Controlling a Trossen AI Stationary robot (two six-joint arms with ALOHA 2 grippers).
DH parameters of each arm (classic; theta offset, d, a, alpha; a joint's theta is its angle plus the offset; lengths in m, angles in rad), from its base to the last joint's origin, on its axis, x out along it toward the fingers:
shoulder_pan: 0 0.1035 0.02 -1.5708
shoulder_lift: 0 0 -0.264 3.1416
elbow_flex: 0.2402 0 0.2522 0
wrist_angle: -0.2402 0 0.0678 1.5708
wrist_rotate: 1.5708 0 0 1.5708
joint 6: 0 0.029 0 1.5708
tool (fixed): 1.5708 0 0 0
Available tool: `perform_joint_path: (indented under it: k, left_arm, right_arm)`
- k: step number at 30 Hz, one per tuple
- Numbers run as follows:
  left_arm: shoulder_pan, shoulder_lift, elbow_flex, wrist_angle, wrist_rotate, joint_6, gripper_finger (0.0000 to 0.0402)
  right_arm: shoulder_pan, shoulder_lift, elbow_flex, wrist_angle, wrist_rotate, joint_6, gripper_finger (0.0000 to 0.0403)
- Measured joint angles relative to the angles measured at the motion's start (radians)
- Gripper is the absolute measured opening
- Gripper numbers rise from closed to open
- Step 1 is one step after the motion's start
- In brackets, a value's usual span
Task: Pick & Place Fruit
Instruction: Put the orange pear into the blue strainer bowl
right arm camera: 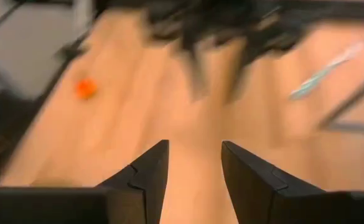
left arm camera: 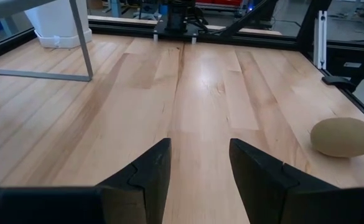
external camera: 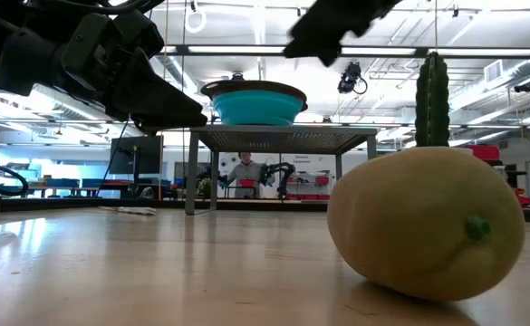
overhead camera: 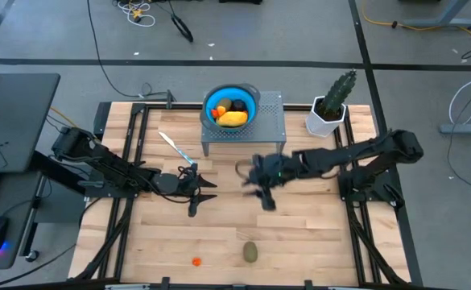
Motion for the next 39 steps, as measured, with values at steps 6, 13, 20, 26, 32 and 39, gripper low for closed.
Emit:
perform_joint_path:
  k: [6,13,20,26,32,39]
  left_arm:
    - [0.0,0.0,0.0,0.001,0.028,-0.045,0.0171]
    - [-0.001,-0.003,0.001,0.038,0.23,-0.112,0.0171]
    - [-0.022,-0.088,0.066,-0.079,0.574,-0.215,0.0171]
    - [-0.114,-0.2,0.226,-0.685,0.458,-0.125,0.0171]
    - [-0.223,-0.204,0.339,-0.889,0.454,-0.124,0.0171]
    - [-0.369,-0.127,0.339,-0.84,0.411,-0.144,0.0171]
  right_arm:
    - [0.154,0.003,-0.034,-0.072,-0.027,0.127,0.0158]
    - [0.27,0.004,-0.187,0.12,0.17,0.215,0.0158]
    - [0.291,0.005,-0.379,0.444,0.297,0.224,0.0158]
    - [0.291,0.005,-0.527,0.698,0.296,0.222,0.0158]
    - [0.291,0.005,-0.598,0.784,0.343,0.221,0.0158]
    - [0.295,0.005,-0.6,0.787,0.338,0.228,0.0158]
